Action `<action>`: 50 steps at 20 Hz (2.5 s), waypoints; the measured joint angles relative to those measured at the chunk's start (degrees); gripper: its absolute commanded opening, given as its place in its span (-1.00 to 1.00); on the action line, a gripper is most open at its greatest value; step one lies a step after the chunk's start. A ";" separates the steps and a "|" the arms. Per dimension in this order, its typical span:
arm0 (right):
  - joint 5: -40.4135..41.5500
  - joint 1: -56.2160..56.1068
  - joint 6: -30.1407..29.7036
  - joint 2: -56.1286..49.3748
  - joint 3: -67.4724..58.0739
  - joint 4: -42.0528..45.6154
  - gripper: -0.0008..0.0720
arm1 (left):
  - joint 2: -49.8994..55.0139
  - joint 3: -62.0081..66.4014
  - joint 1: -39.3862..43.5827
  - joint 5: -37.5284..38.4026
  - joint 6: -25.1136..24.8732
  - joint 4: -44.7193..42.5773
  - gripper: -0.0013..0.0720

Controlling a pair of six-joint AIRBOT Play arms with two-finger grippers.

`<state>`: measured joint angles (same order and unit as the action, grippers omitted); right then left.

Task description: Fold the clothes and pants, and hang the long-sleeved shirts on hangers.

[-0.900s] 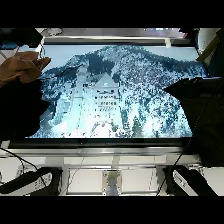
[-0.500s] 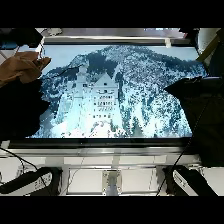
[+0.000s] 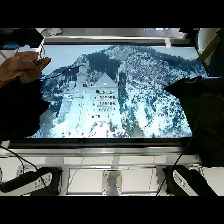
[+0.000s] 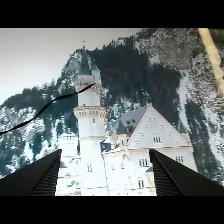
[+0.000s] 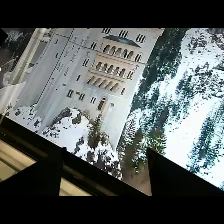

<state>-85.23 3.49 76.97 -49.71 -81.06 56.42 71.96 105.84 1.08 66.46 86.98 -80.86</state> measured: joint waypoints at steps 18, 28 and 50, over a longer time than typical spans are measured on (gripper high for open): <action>6.84 -0.02 0.00 -10.32 0.00 0.96 0.55 | 30.58 -0.07 -23.58 8.50 5.25 -25.46 0.74; 8.24 -0.02 0.15 -12.41 0.00 0.68 0.55 | 38.14 0.04 -25.44 8.17 5.90 -23.58 -0.91; -14.23 0.04 0.07 -12.41 -16.09 23.45 0.55 | 18.03 0.35 40.79 12.41 -3.69 20.17 -0.21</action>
<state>-99.46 3.53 77.03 -62.13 -97.14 79.88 90.00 106.19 41.87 78.87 83.29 -60.69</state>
